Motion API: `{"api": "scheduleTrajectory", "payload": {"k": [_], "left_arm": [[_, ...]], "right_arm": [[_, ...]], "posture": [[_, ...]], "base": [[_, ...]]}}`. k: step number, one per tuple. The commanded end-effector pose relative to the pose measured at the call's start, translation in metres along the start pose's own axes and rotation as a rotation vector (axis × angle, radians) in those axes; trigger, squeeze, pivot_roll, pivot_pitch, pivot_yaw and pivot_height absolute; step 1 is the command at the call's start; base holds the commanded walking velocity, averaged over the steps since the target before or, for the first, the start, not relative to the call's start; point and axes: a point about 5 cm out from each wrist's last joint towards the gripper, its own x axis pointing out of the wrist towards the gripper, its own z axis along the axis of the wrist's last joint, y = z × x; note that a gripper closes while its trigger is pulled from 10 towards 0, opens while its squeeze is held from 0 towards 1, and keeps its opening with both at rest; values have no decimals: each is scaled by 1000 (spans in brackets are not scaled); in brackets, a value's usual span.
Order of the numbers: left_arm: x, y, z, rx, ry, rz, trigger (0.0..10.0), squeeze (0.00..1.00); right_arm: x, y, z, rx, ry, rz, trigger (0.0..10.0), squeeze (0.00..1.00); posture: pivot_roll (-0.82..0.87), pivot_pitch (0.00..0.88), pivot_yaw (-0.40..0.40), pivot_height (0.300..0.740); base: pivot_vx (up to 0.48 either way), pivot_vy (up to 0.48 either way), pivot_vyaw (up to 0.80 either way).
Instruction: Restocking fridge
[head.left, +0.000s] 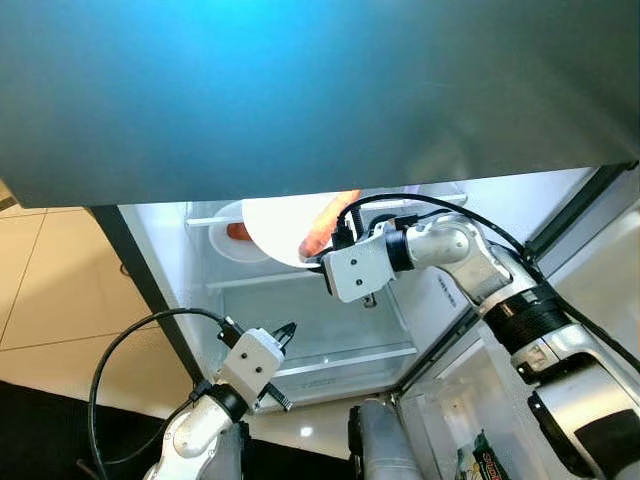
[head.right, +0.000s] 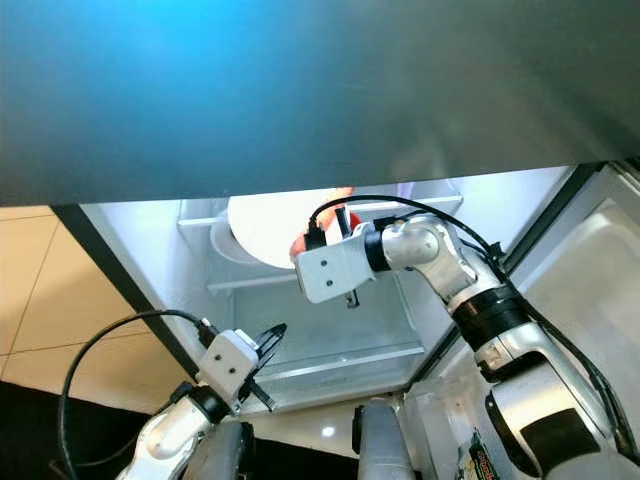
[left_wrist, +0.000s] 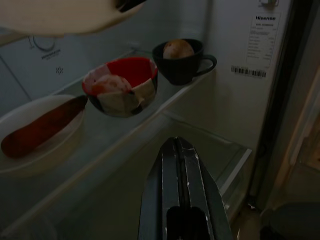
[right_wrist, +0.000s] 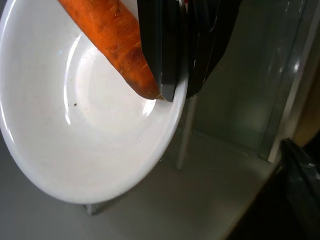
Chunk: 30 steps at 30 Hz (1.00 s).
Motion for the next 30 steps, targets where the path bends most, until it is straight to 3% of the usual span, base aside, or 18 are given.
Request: {"api": "scheduleTrajectory", "payload": {"k": [1,11,21,30], "left_arm": [[-2,-1,-2,8,20,-17,10000,0],[4,2,7,17,-2,-23,10000,0],[6,3,10,21,-9,-22,10000,0],[10,9,23,8,-82,46,10000,0]], "right_arm": [[0,-4,1,-25,2,-13,10000,0],[7,-23,-10,-54,81,-16,10000,0],[13,-30,-18,-50,158,-26,10000,0],[17,-34,-23,-48,202,-79,10000,0]], "posture": [[-121,159,-71,627],[-120,168,-73,627],[-119,178,-86,627],[-116,181,-85,627]], "base": [[0,0,0],[0,0,0],[0,0,0],[0,0,0]]}}
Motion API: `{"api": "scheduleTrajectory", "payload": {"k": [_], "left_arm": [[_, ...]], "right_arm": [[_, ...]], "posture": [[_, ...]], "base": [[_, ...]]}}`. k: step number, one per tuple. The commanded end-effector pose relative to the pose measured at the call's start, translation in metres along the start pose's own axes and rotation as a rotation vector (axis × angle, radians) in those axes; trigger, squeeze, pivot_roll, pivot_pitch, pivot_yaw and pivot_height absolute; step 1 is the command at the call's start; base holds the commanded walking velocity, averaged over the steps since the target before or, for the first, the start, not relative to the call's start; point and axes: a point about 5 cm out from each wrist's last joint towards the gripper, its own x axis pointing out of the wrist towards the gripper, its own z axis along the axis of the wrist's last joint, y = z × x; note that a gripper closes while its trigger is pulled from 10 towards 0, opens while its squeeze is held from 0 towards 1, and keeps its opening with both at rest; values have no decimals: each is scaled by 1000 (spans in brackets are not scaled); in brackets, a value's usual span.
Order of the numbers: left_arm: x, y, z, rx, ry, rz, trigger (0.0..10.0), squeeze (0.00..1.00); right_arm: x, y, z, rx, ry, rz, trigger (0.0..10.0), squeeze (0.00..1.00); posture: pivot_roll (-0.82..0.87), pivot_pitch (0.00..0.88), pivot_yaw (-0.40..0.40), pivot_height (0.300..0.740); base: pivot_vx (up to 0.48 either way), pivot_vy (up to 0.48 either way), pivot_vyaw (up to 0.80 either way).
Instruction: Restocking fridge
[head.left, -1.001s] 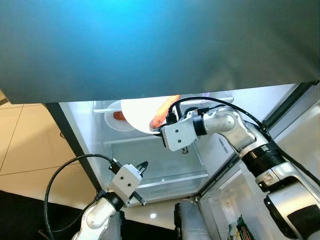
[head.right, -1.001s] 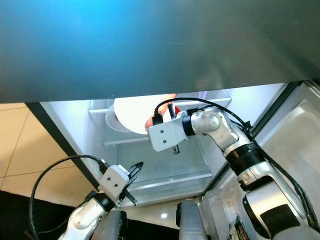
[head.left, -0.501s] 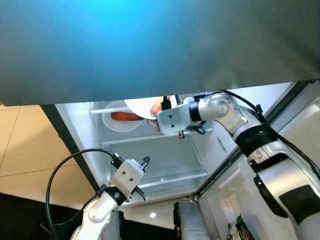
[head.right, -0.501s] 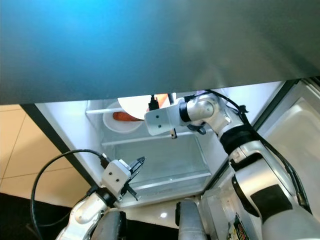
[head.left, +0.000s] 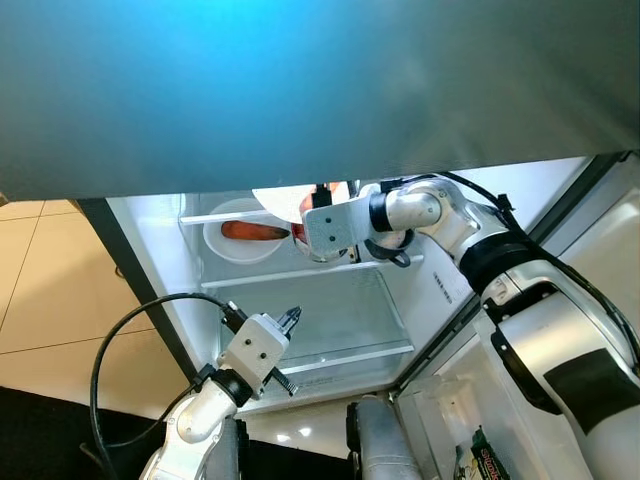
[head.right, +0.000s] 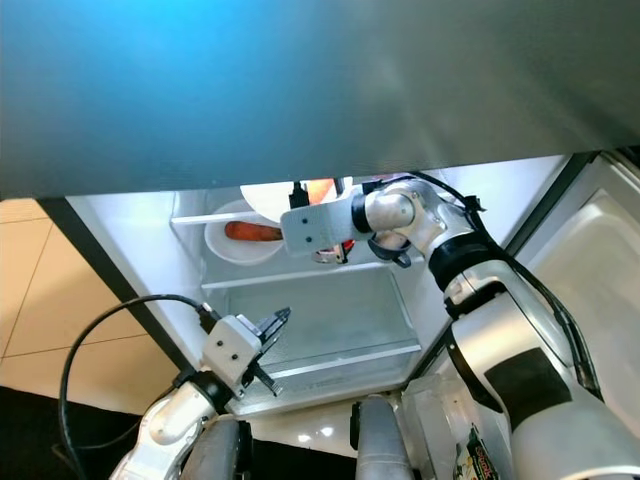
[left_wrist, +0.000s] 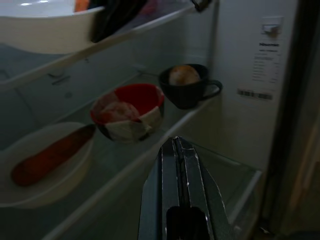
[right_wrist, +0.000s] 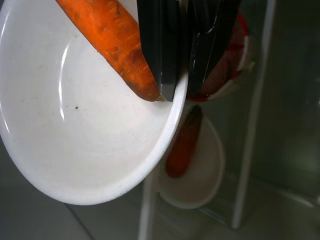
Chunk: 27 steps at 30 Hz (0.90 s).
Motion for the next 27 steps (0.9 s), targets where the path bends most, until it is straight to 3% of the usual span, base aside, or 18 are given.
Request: {"api": "scheduleTrajectory", "payload": {"k": [1,21,22,23,24,27], "left_arm": [[-1,1,1,-11,-5,10,10000,0],[-1,1,2,-6,-6,10,10000,0],[-2,1,2,-5,-4,9,10000,0],[-2,1,2,-5,-4,9,10000,0],[-2,1,2,-3,-3,6,10000,0],[-2,1,2,-2,-1,4,10000,0]], "right_arm": [[2,6,-3,-2,24,30,10000,0],[3,-4,-7,5,69,-42,10000,4],[3,-5,-7,12,68,-46,10000,616],[3,-5,-7,12,68,-46,10000,616],[3,-6,-7,19,68,-60,10000,1000],[2,-8,-7,0,74,-80,10000,1000]], "posture": [[-115,181,-85,627],[-114,178,-90,627],[-113,175,-89,627],[-113,175,-89,627],[-113,174,-88,627],[-113,174,-87,627]], "base": [[0,0,0],[0,0,0],[0,0,0],[0,0,0],[0,0,0],[0,0,0]]}}
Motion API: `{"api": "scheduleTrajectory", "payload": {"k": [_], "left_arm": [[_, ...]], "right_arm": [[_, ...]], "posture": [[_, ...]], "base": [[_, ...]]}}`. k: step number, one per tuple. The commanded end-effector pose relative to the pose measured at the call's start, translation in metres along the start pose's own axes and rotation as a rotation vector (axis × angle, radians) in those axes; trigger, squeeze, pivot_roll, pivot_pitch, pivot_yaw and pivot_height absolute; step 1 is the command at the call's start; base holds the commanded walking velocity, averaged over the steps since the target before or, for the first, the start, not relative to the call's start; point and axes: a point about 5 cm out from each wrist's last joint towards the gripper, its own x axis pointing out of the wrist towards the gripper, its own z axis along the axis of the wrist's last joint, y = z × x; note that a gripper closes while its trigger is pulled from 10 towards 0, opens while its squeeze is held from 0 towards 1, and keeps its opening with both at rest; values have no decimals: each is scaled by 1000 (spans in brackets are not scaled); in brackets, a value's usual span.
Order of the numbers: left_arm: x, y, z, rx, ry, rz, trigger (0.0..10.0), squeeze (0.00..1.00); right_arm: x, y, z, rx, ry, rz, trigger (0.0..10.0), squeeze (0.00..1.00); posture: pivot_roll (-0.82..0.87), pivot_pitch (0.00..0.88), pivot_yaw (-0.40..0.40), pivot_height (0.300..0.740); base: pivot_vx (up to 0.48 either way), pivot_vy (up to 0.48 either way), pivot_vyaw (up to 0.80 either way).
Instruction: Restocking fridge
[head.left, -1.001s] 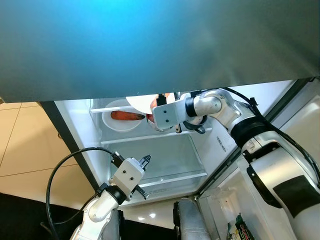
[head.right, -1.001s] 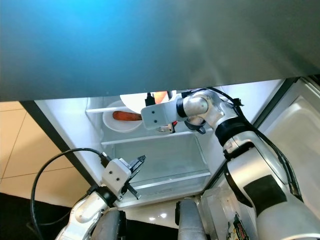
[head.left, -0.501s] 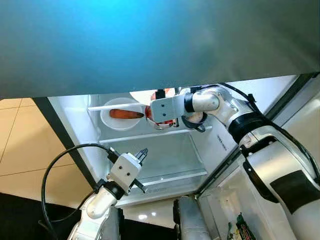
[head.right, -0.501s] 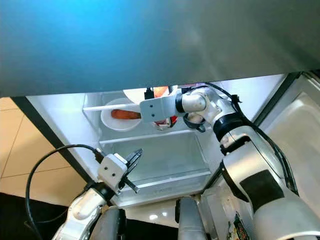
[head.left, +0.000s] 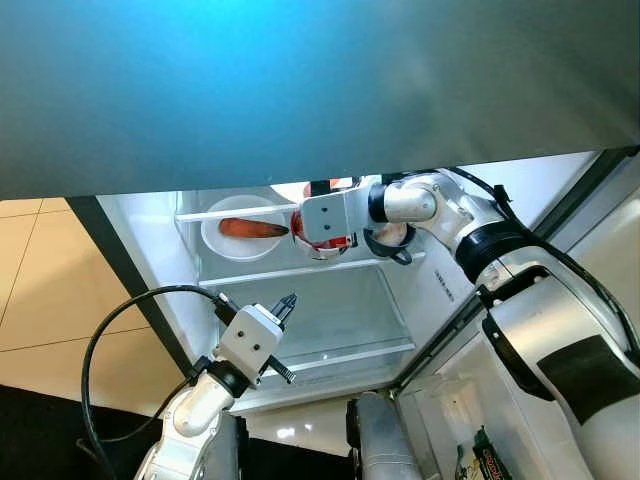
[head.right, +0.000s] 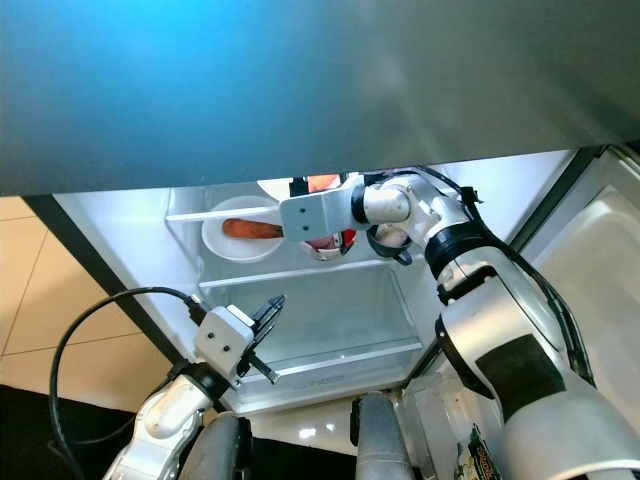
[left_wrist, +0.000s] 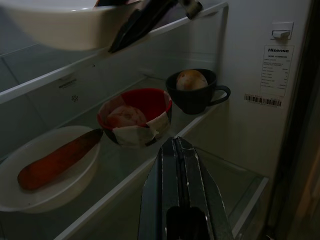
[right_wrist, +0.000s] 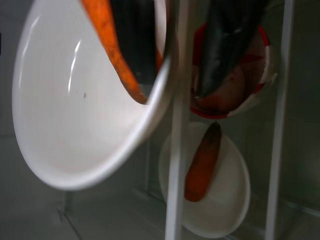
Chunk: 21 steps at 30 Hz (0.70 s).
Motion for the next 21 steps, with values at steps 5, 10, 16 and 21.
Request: {"api": "scheduleTrajectory", "payload": {"k": [5,10,16,21], "left_arm": [[-2,-3,-2,-6,16,-14,10000,0],[-1,-1,-2,-2,16,-14,10000,0],[-1,0,-2,-1,17,-12,10000,0],[-2,-1,-2,-1,18,-14,10000,0]], "right_arm": [[0,-6,1,-41,17,-43,10000,243],[-2,-14,1,-48,16,-99,10000,0],[-6,-21,3,-43,-8,-153,10000,0],[-8,-22,4,-33,-37,-169,10000,0]], "posture": [[-112,170,-84,627],[-109,170,-82,627],[-111,171,-81,627],[-112,174,-82,627]], "base": [[0,0,0],[0,0,0],[0,0,0],[0,0,0]]}}
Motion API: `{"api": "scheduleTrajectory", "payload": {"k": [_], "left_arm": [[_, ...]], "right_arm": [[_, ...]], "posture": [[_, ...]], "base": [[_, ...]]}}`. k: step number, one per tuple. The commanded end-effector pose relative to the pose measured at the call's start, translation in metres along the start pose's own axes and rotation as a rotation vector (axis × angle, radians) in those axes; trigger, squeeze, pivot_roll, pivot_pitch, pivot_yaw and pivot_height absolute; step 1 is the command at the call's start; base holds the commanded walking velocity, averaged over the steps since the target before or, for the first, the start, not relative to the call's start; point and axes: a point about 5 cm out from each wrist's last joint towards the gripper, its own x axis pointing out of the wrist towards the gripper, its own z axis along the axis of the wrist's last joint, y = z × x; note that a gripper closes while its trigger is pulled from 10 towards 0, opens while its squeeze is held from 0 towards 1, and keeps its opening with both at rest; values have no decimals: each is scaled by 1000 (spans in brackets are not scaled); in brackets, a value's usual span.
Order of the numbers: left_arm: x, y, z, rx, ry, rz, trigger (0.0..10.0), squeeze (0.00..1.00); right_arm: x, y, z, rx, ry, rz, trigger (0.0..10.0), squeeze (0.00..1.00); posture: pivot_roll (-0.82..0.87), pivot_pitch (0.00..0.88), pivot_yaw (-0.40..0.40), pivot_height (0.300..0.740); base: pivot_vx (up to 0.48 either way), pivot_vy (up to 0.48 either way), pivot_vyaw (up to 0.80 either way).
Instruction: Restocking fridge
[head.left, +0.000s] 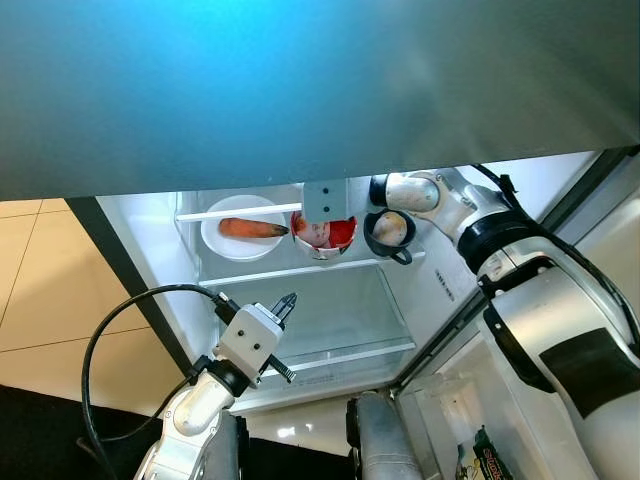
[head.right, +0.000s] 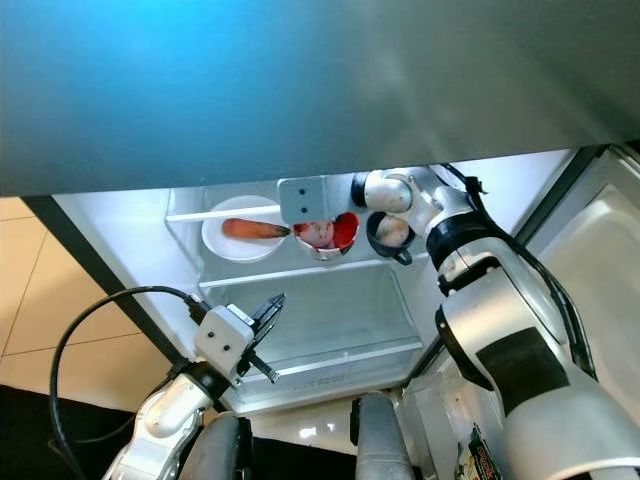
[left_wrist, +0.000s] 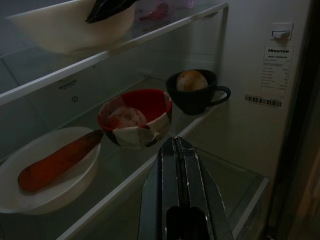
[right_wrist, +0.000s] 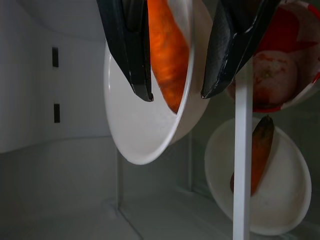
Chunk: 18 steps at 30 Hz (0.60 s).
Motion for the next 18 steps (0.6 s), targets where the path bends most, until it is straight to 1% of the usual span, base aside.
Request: {"api": "scheduleTrajectory", "payload": {"k": [1,6,9,10,11,12,13,14,15,18], "left_arm": [[-2,-2,-3,-6,20,-13,10000,0],[-2,-3,-3,-8,22,-14,10000,0],[-2,-3,-3,-8,21,-16,10000,0],[-2,-3,-3,-9,20,-15,10000,0],[-2,-3,-3,-9,20,-15,10000,0],[-2,-2,-2,-10,20,-15,10000,0],[-2,-2,-2,-10,19,-16,10000,0],[-2,-2,-2,-10,19,-16,10000,0],[-2,-2,-2,-10,19,-16,10000,0],[-2,-2,-3,-11,20,-18,10000,0]], "right_arm": [[-3,-4,-1,13,-12,-23,10000,0],[-4,-3,-2,-8,-8,-49,10000,0],[-6,-3,-2,1,-25,-66,10000,0],[-8,-6,0,59,-74,-91,10000,0],[-8,-6,0,59,-74,-91,10000,0],[-9,-6,3,103,-112,-101,10000,0],[-10,-1,8,210,-213,-78,10000,0],[-10,-1,8,210,-213,-78,10000,0],[-11,1,9,232,-242,-66,10000,0],[-12,13,11,238,-280,-40,10000,0]], "posture": [[-112,174,-82,627],[-114,175,-80,627],[-110,175,-78,627],[-110,174,-78,627],[-110,174,-78,627],[-109,173,-77,627],[-111,173,-75,627],[-111,173,-75,627],[-111,173,-75,627],[-113,174,-72,627]], "base": [[0,0,0],[0,0,0],[0,0,0],[0,0,0],[0,0,0],[0,0,0],[0,0,0],[0,0,0],[0,0,0],[0,0,0]]}}
